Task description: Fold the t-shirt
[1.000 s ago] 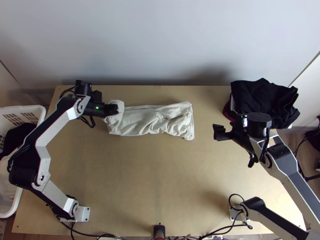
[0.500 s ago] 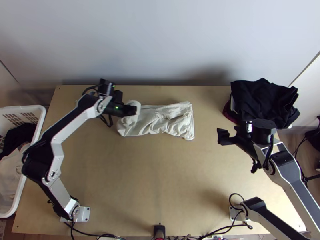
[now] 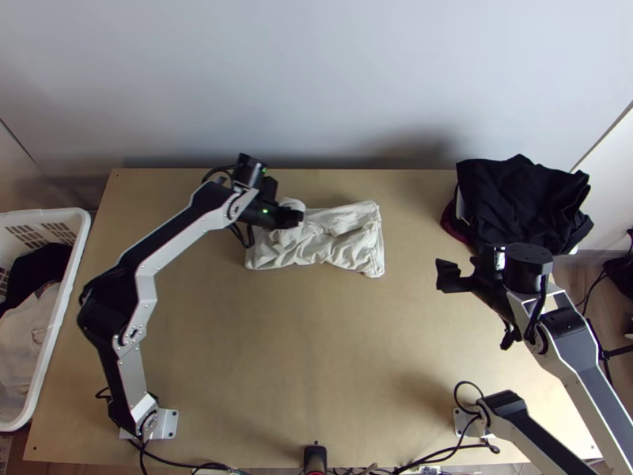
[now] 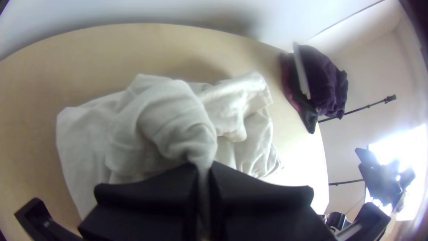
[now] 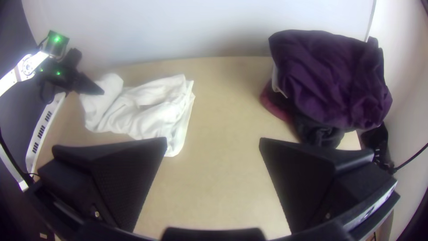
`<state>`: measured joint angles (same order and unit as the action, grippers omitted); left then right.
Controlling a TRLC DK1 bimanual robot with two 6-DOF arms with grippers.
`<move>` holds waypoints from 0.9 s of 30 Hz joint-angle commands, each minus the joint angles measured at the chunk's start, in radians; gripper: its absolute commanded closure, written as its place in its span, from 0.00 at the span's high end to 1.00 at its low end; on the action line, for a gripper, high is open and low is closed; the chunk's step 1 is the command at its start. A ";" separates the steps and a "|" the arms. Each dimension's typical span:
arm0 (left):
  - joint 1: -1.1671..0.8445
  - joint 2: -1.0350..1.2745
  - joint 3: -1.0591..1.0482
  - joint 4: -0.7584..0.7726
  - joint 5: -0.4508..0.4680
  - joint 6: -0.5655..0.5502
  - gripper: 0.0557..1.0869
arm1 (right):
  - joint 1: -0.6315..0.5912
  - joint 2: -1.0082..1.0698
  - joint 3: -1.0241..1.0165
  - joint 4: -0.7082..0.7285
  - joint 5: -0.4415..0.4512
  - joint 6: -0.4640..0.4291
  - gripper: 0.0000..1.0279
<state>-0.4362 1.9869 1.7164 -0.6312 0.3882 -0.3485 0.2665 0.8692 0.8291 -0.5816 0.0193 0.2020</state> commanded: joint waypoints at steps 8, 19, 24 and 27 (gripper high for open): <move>-0.125 0.151 0.255 -0.055 0.000 -0.029 0.04 | -0.036 -0.045 -0.047 -0.006 0.004 0.000 0.93; -0.210 0.231 0.336 -0.061 -0.005 -0.037 0.04 | -0.052 -0.075 -0.068 -0.021 0.004 -0.001 0.93; -0.231 0.263 0.371 -0.064 -0.022 -0.037 0.04 | -0.058 -0.087 -0.081 -0.023 0.002 -0.001 0.93; -0.233 0.302 0.410 -0.064 -0.052 -0.047 0.04 | -0.059 -0.091 -0.088 -0.026 0.002 -0.001 0.93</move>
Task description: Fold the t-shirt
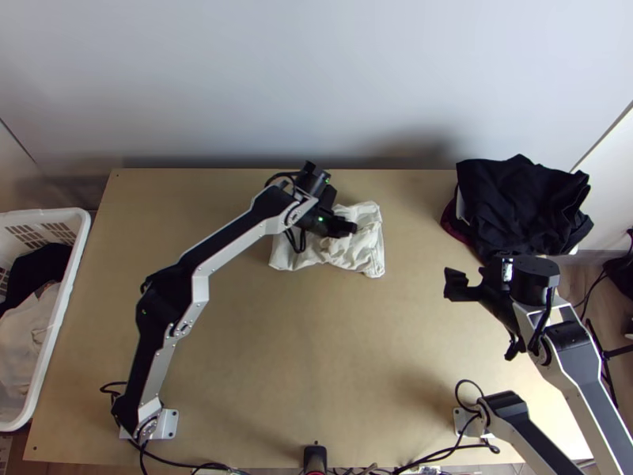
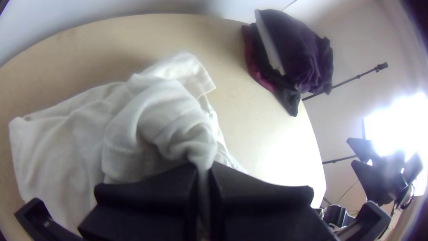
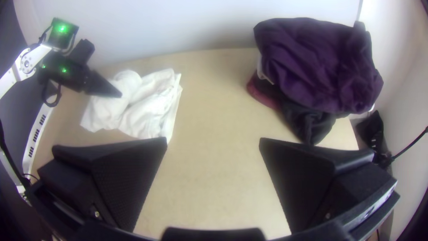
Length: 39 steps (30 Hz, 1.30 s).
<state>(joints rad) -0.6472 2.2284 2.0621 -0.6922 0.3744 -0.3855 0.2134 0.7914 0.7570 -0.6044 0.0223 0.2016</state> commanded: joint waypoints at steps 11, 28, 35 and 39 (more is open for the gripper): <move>0.008 0.137 0.173 0.045 -0.210 -0.101 0.04 | -0.006 -0.027 -0.038 -0.012 -0.005 0.004 0.93; -0.072 0.172 0.185 0.086 -0.224 -0.113 0.73 | -0.003 -0.040 -0.070 -0.008 -0.007 0.004 0.93; -0.103 0.158 0.187 0.117 -0.226 -0.159 0.95 | -0.003 -0.058 -0.105 -0.008 -0.007 -0.001 0.93; -0.111 0.151 0.187 0.134 -0.212 -0.216 0.95 | -0.003 -0.060 -0.111 -0.006 -0.007 -0.002 0.93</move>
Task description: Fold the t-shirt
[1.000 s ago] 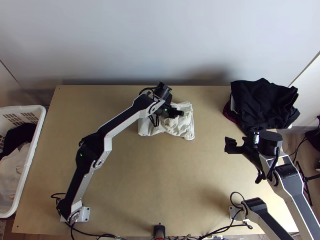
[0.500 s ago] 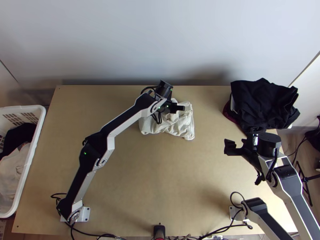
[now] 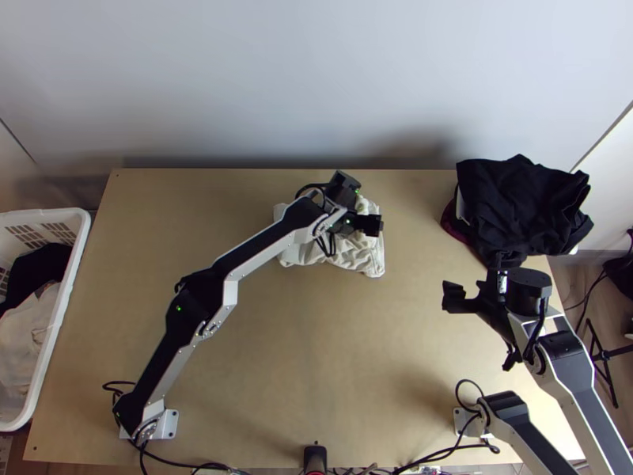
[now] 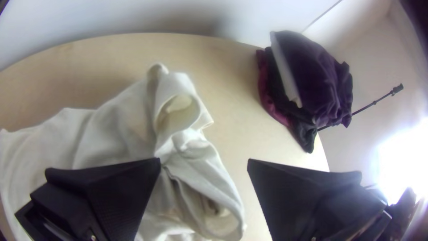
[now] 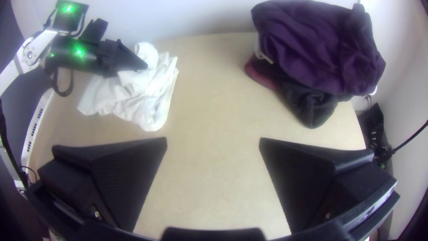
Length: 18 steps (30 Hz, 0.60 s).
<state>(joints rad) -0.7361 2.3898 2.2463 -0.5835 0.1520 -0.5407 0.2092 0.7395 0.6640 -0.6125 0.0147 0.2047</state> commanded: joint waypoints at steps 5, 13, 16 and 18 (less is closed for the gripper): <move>-0.016 -0.015 0.002 0.073 0.012 -0.174 0.95 | -0.001 -0.009 -0.018 0.000 -0.001 -0.002 0.93; 0.096 -0.100 -0.044 0.194 0.141 -0.421 0.95 | 0.001 -0.012 -0.026 0.000 -0.010 0.001 0.93; 0.110 -0.133 -0.060 0.205 0.222 -0.443 0.95 | 0.009 -0.014 -0.038 0.002 -0.013 0.001 0.93; 0.110 -0.149 -0.073 0.205 0.231 -0.420 0.95 | 0.015 -0.014 -0.041 0.005 -0.013 0.001 0.93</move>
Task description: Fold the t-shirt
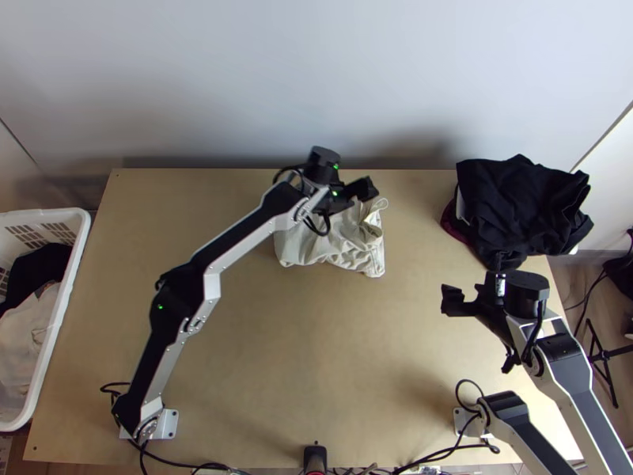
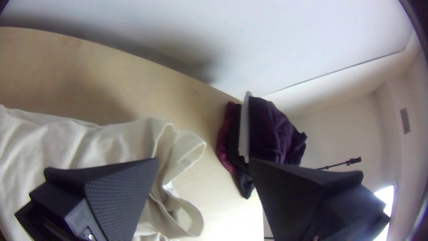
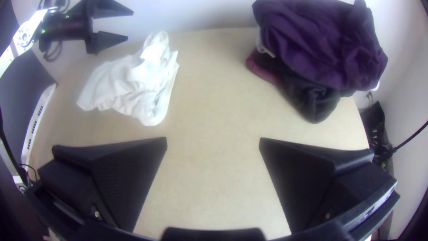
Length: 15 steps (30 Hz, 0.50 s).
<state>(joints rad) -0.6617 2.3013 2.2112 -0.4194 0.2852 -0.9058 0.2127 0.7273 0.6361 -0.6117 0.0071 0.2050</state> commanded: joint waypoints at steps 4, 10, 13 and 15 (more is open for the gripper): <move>0.054 -0.117 -0.100 0.022 0.098 0.064 0.95 | 0.037 0.011 0.004 0.017 -0.006 -0.007 0.93; 0.125 -0.307 -0.358 0.054 0.078 0.318 0.95 | 0.090 0.069 0.040 0.069 -0.006 -0.016 0.93; 0.177 -0.395 -0.492 0.080 0.072 0.407 0.95 | 0.111 0.112 0.059 0.113 -0.006 -0.022 0.93; 0.211 -0.445 -0.562 0.080 0.072 0.456 0.95 | 0.128 0.149 0.079 0.139 -0.006 -0.026 0.93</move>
<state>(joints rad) -0.5434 2.0258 1.8885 -0.3660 0.3630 -0.6250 0.2916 0.7944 0.6724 -0.5404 0.0006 0.1883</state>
